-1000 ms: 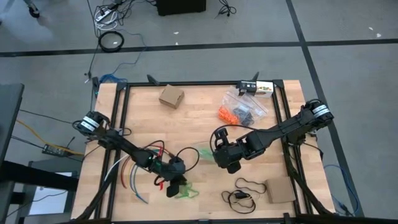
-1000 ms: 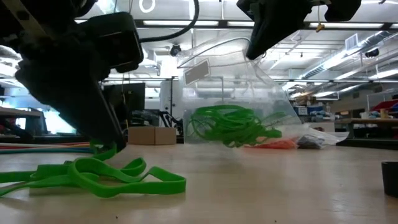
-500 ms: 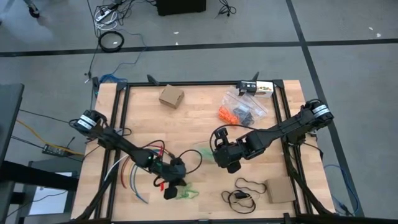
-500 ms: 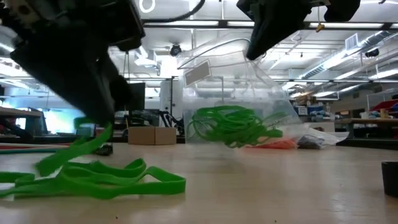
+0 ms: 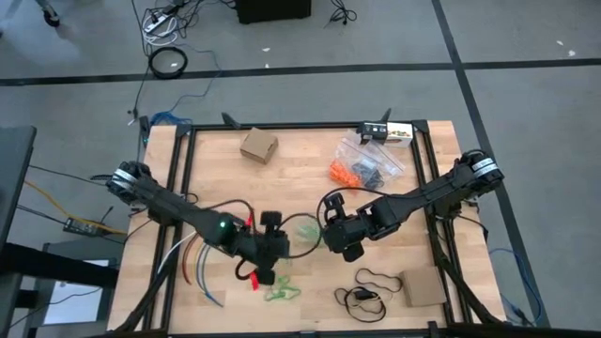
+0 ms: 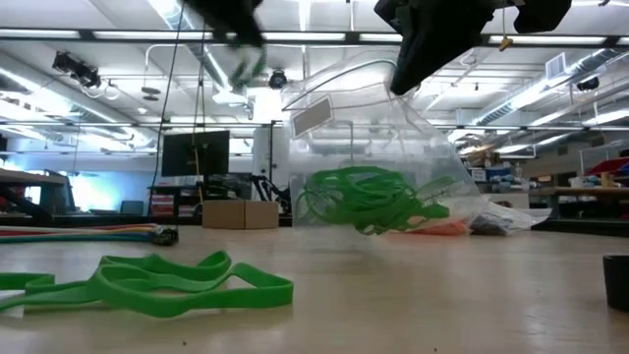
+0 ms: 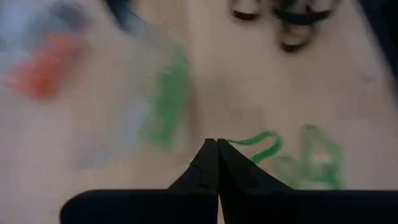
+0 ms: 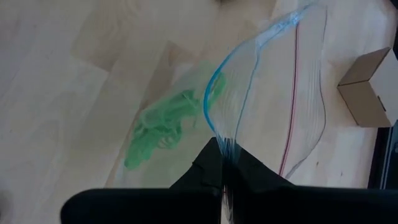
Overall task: Sort rubber bands
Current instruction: Put the green rubber band into the transparent zip bag
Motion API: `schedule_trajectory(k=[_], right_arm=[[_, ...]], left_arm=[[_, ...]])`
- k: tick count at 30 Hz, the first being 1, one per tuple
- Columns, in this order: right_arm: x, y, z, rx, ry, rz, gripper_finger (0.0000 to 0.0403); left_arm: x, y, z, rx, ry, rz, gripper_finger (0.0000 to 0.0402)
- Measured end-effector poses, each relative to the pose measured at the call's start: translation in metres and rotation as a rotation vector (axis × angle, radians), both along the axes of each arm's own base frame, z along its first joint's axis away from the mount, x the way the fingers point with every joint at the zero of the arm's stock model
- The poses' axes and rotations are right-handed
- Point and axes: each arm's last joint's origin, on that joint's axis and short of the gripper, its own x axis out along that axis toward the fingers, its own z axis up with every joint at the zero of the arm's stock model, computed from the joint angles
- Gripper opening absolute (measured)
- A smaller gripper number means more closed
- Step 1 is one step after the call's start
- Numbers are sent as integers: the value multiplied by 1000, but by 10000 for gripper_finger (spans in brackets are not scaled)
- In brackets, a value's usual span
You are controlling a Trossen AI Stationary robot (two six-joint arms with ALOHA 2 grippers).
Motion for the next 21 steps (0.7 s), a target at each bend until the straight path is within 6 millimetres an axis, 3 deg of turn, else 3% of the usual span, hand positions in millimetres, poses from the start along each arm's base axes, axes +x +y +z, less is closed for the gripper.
schedule_trajectory(k=[5, 9, 15, 21], right_arm=[[0, 0, 0, 4, -1, -1, 0], [0, 0, 0, 6, 0, 0, 0], [0, 0, 0, 7, 1, 1, 0], [0, 0, 0, 3, 5, 3, 0]], left_arm=[[11, 18, 40, 194, -88, 46, 0], [21, 37, 57, 275, -137, 73, 0], [33, 66, 49, 258, -84, 99, 0], [46, 68, 22, 214, -33, 65, 0]])
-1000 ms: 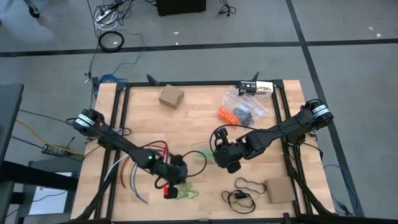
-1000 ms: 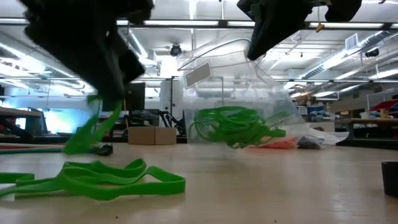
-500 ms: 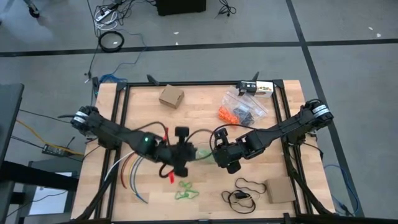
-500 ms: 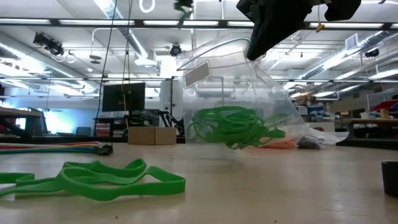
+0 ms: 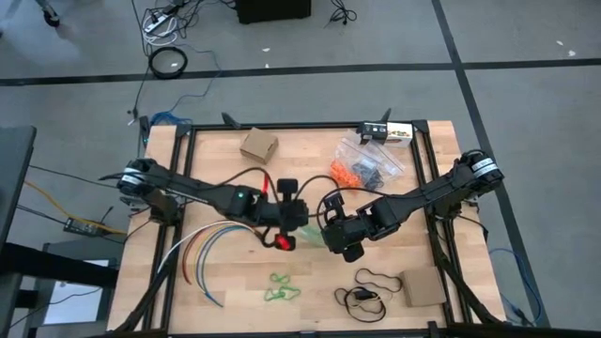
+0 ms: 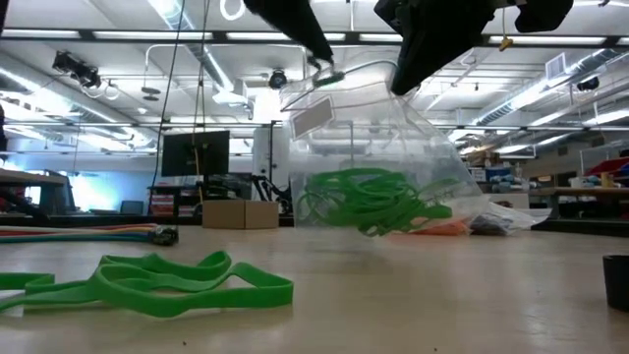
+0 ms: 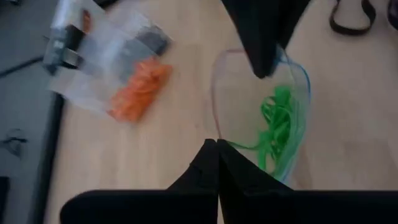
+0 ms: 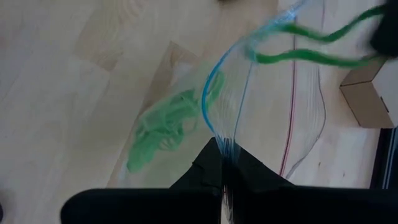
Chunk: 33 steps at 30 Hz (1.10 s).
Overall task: Sort rubber bands
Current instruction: Put the green rubber band into the transparent zip bag
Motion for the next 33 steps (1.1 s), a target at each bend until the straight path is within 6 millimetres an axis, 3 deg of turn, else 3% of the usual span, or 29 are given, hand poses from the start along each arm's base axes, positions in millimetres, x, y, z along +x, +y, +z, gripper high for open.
schedule_trajectory(k=[5, 9, 19, 22, 27, 33], right_arm=[[0, 0, 0, -1, 2, 0, 0], [0, 0, 0, -1, 2, 0, 0], [0, 0, 0, -1, 3, -1, 0], [-1, 0, 0, 1, 6, -6, 0], [-2, -1, -1, -3, 17, -6, 0], [-1, -1, -1, -2, 16, -8, 0]], left_arm=[[13, -5, -21, -42, 24, -36, 6], [17, -12, -22, -59, -16, -60, 32], [15, -12, -19, -89, -35, 2, 223], [6, -9, -15, -71, 3, 55, 263], [-21, -14, 4, -106, 37, 101, 269], [-50, -53, 8, -146, 89, 57, 239]])
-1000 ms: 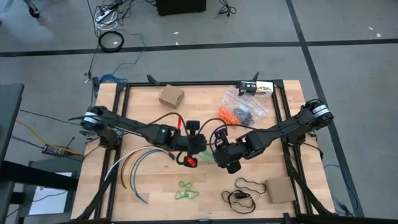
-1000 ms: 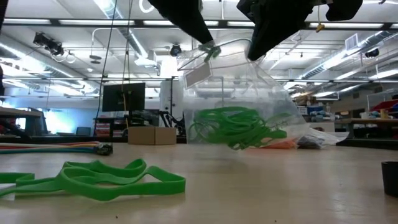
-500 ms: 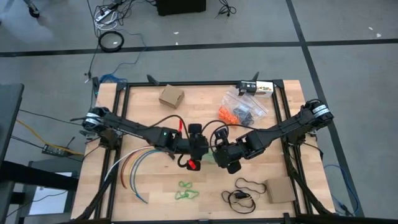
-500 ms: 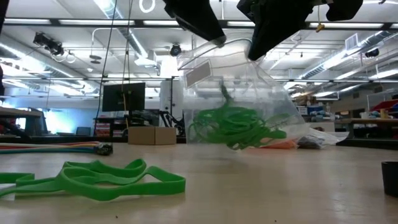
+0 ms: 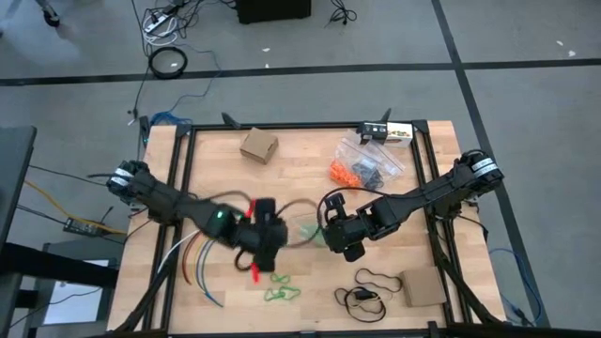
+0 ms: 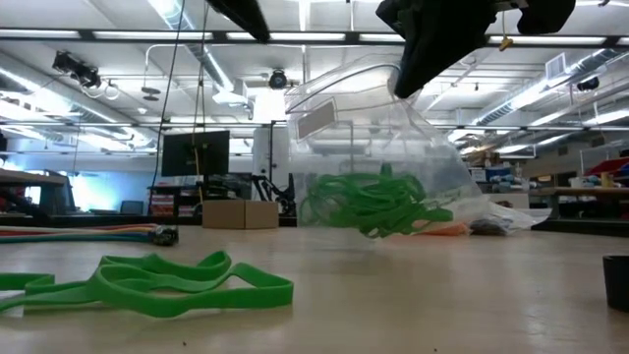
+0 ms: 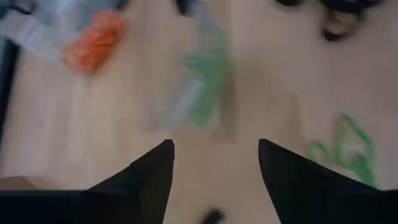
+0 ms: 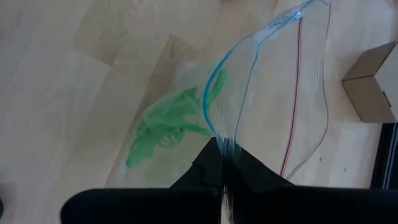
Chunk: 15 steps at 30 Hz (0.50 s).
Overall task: Sort rubber bands
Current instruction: Put the green rubber band into the transparent zip bag
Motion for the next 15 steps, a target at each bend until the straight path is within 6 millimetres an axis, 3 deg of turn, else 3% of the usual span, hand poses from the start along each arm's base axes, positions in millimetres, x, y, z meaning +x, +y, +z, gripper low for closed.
schedule_trajectory(k=[3, 7, 15], right_arm=[[0, 0, 0, 0, -1, 0, 0], [0, -1, 0, 0, 0, -3, 0], [2, -2, 0, 4, -10, -6, 0]], left_arm=[[-13, -28, -12, -31, 24, -100, 225], [-31, -54, -43, -47, 35, -185, 213], [-42, -60, -119, -224, -121, -229, 202]])
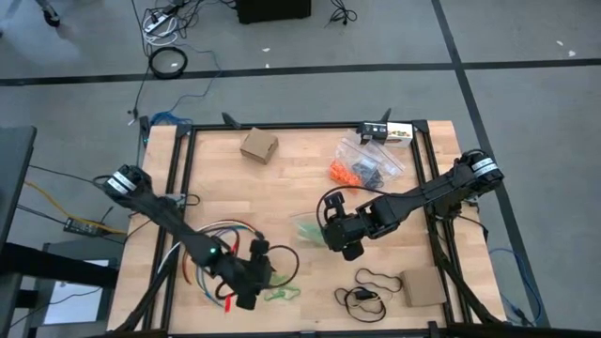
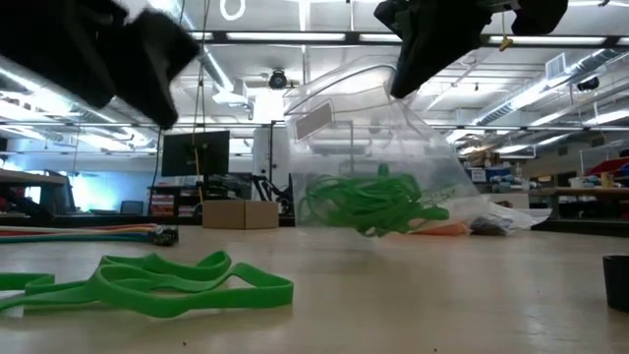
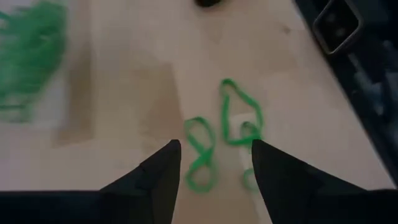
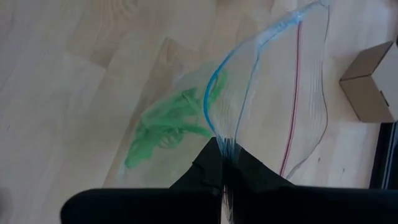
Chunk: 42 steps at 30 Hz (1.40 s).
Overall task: Sort rubber bands
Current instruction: Put the green rubber band into the transparent zip bag
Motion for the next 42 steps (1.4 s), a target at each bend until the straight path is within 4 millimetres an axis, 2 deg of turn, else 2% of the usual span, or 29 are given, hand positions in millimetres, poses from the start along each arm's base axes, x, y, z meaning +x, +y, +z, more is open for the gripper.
schedule_trajectory(k=[4, 8, 16, 18, 21, 22, 23, 28, 31, 35, 39, 42], right_arm=[[0, 0, 0, 0, -1, 0, 0], [1, -2, 0, 2, -2, -4, 0], [2, -5, 0, 3, -3, -16, 0], [2, -5, 0, 8, -1, -13, 0], [2, -5, 0, 16, 0, -9, 0], [2, -5, 0, 18, 1, -9, 0], [2, -5, 0, 18, 2, -9, 0], [2, -5, 0, 18, 1, -8, 0], [2, -5, 0, 19, 1, -9, 0], [2, -5, 0, 19, -1, -9, 0], [3, -5, 0, 21, -6, -8, 0], [3, -4, 1, 23, -11, -8, 0]], left_arm=[[-2, 9, -27, -92, -48, -16, 202], [-3, 16, -51, -86, -19, -15, 202], [6, 19, -81, -61, 39, -14, 196], [7, 21, -84, -57, 50, 6, 166], [7, 22, -84, -42, 51, 13, 65], [7, 22, -82, -48, 51, -5, 34], [7, 22, -80, -55, 51, -17, 19], [8, 20, -60, -46, 60, -90, 5], [14, 18, -25, -7, 1, -114, 3], [21, 27, 18, 150, -53, -65, 2], [30, 45, 61, 287, -133, 54, 1], [41, 66, 79, 343, -132, 99, 1]])
